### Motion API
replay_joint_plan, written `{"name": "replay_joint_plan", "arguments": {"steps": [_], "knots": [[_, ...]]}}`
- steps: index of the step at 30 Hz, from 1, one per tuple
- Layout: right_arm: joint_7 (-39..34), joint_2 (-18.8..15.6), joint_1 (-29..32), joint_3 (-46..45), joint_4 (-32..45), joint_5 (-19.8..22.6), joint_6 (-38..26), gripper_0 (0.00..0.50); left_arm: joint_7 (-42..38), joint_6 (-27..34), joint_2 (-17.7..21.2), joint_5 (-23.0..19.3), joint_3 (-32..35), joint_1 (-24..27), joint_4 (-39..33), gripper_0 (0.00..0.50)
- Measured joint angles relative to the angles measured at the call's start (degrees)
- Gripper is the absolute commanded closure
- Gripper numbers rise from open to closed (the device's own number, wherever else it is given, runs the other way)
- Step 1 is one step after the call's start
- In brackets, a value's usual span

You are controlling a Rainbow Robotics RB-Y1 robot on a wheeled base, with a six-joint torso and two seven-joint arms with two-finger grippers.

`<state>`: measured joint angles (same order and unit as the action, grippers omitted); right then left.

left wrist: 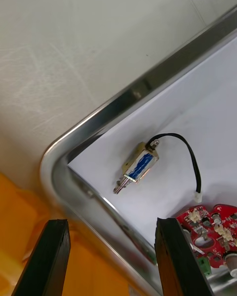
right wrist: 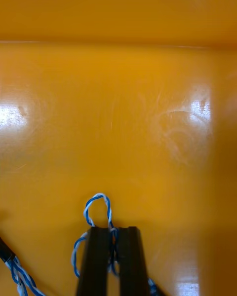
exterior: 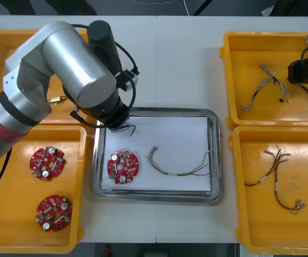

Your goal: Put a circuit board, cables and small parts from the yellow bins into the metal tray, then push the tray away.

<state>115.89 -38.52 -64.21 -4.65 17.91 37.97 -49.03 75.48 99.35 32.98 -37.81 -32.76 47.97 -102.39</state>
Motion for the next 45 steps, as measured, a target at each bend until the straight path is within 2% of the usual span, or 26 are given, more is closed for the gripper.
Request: {"name": "replay_joint_plan", "arguments": {"steps": [9, 14, 23, 33, 45], "knots": [[0.50, -0.01, 0.02, 0.00, 0.06, 0.14, -0.21, 0.500, 0.00, 7.65, -0.01, -0.86, 10.93, 0.00, -1.61, 0.000], [0.52, -0.15, 0.05, 0.00, 2.73, 0.12, -5.39, 0.500, 0.01, 9.39, 0.29, -0.86, 15.69, 0.00, -1.59, 0.000], [0.52, -0.97, 0.08, 0.00, 8.01, -1.31, -11.21, 0.500, 3.53, 9.42, 1.99, -0.76, 21.63, 0.00, 3.04, 0.000], [0.52, -1.07, 0.14, 0.00, 9.01, -2.24, -12.39, 0.500, 21.41, 9.06, 2.84, 1.22, 27.76, 0.00, 9.39, 0.000], [0.50, -1.03, 0.21, 0.00, 9.01, -2.21, -12.26, 0.500, 24.42, 5.11, 3.94, 4.53, 33.27, 0.17, 18.39, 0.000]]}}
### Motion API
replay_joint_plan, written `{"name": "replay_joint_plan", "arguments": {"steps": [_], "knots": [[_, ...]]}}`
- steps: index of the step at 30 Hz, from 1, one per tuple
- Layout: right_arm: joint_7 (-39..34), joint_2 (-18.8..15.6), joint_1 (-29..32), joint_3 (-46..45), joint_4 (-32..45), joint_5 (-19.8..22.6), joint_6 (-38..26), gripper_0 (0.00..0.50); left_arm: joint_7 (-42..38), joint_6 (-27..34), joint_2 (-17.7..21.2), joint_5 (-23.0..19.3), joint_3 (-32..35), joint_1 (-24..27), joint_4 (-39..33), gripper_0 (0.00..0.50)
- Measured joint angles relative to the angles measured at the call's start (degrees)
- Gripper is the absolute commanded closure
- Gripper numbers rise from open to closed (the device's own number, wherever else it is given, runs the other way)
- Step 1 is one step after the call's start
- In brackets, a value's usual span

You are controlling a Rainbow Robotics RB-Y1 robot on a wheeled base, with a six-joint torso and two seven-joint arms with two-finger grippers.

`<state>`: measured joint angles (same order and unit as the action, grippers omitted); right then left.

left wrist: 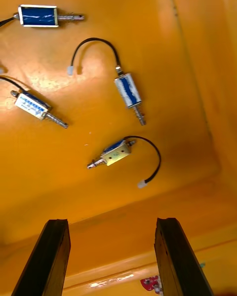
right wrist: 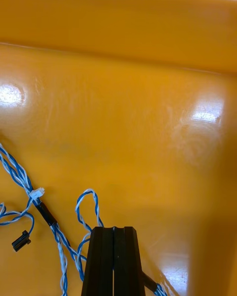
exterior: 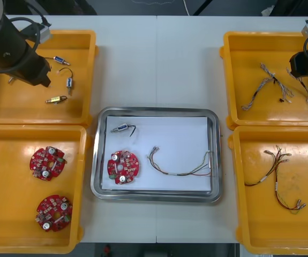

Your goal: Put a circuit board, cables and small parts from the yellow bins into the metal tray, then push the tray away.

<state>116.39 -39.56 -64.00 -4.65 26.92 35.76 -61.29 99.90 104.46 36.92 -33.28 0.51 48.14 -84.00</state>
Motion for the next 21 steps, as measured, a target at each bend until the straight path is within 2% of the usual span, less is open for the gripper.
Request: {"name": "replay_joint_plan", "arguments": {"steps": [9, 21], "knots": [[-0.01, 0.21, 0.02, 0.00, 0.00, 0.15, 2.65, 0.500, 19.09, -5.69, 0.84, 2.49, 0.68, 2.08, 9.39, 0.000], [-0.02, 0.90, 0.02, 0.00, 0.04, 0.70, 4.38, 0.500, 19.73, -16.59, 1.08, 5.13, 2.93, 4.34, 20.48, 0.000]]}}
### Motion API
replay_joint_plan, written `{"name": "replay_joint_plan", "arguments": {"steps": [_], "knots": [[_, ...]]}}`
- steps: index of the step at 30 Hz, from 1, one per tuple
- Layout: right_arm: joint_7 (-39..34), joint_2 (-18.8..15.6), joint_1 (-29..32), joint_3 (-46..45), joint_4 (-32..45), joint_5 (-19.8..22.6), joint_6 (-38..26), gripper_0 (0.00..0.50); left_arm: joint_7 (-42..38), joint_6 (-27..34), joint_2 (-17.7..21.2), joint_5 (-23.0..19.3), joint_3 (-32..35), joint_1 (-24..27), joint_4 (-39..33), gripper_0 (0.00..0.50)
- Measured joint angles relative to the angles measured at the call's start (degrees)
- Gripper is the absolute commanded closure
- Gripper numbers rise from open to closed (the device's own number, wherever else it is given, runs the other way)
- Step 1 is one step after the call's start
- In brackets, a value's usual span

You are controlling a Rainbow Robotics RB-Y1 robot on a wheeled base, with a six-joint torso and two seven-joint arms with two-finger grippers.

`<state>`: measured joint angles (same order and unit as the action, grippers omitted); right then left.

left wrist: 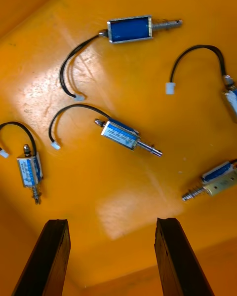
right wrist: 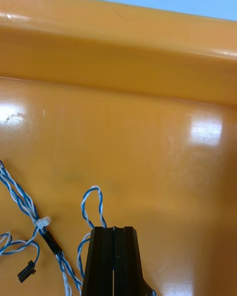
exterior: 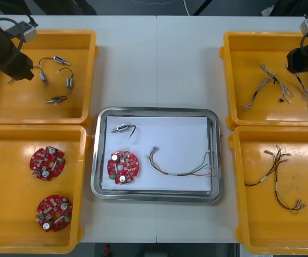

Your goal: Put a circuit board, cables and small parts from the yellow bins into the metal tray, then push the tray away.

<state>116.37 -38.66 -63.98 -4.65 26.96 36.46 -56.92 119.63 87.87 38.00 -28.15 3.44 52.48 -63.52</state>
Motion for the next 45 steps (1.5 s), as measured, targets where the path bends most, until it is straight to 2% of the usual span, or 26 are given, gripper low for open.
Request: {"name": "replay_joint_plan", "arguments": {"steps": [14, 15, 17, 19, 30, 35, 40, 43, 45], "knots": [[-0.03, 1.11, 0.00, 0.00, 0.02, 0.02, 0.36, 0.499, 0.02, -12.80, 0.29, 0.94, 0.48, 0.02, 9.10, 0.000], [-0.03, 1.11, 0.00, 0.00, 0.02, 0.02, 0.36, 0.449, 0.02, -13.36, 0.33, 0.94, 0.48, 0.02, 9.59, 0.000], [-0.03, 1.12, 0.00, 0.00, 0.02, 0.02, 0.36, 0.137, 0.03, -14.36, 0.39, 0.92, 0.48, 0.02, 10.39, 0.000], [-0.02, 1.12, 0.00, 0.00, 0.02, -0.01, 0.36, 0.000, 0.04, -15.43, 0.46, 0.89, 0.49, 0.02, 11.00, 0.000], [0.05, 1.11, -0.02, -0.01, 0.14, -1.84, -0.25, 0.000, 1.93, -23.31, 0.59, 0.11, 0.52, 0.97, 17.73, 0.000], [2.05, 0.78, -0.02, -0.01, 4.33, -4.14, -8.77, 0.000, 8.29, -24.43, 0.59, 0.00, 0.52, 1.29, 18.84, 0.000], [3.86, -0.13, -0.02, -0.11, 10.13, -7.42, -17.12, 0.000, 9.27, -26.18, 0.61, -0.35, 0.52, 1.48, 20.02, 0.000], [4.58, -0.96, -0.03, -0.68, 10.94, -8.00, -19.52, 0.000, 9.27, -27.96, 0.61, -1.01, 0.52, 2.19, 22.63, 0.000], [8.02, -1.50, -0.03, -1.21, 10.91, -8.65, -19.60, 0.000, 9.27, -28.98, 0.61, -1.43, 0.52, 2.60, 24.03, 0.000]]}}
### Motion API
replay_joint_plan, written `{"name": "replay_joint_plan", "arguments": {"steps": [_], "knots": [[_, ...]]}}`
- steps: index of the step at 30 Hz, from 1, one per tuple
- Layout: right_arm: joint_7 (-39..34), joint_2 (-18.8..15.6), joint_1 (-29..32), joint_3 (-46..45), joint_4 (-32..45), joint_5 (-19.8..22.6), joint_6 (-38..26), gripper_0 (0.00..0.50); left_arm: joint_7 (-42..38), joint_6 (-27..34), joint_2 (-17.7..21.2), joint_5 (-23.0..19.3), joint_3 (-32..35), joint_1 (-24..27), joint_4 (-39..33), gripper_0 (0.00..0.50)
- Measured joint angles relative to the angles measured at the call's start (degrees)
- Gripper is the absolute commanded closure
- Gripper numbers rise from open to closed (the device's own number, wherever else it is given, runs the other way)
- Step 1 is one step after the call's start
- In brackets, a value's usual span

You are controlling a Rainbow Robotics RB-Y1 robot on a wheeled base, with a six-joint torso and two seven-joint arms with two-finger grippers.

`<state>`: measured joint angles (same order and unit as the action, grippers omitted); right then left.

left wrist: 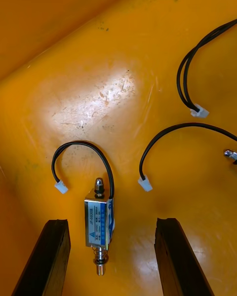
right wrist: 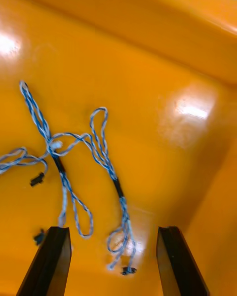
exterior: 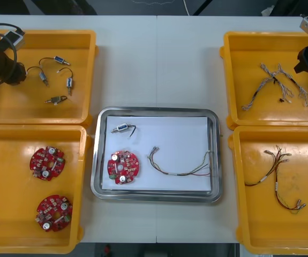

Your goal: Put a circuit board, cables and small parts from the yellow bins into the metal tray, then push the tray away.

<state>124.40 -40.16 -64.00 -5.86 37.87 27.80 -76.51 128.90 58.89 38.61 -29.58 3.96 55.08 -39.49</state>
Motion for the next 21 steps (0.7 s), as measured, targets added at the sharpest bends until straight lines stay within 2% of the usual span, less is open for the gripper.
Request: {"name": "replay_joint_plan", "arguments": {"steps": [4, 9, 15, 21], "knots": [[9.22, -0.98, 0.00, -0.73, -0.14, -1.05, -0.01, 0.000, 0.00, -2.26, 0.00, -0.85, 0.00, 0.12, 1.35, 0.000], [10.31, -1.29, 0.00, -2.06, -2.14, -1.41, 2.06, 0.000, 0.00, -5.72, 0.00, -2.15, -0.25, 0.13, 2.83, 0.000], [19.56, -1.29, 0.00, -3.01, -5.69, -1.41, 5.82, 0.000, 0.01, -6.30, 0.00, -3.57, -0.73, 0.15, 4.03, 0.000], [19.62, -1.29, 0.00, -3.02, -10.26, 0.75, 10.93, 0.000, 0.02, -7.76, 0.03, -5.40, -1.11, 0.46, 5.40, 0.000]]}}
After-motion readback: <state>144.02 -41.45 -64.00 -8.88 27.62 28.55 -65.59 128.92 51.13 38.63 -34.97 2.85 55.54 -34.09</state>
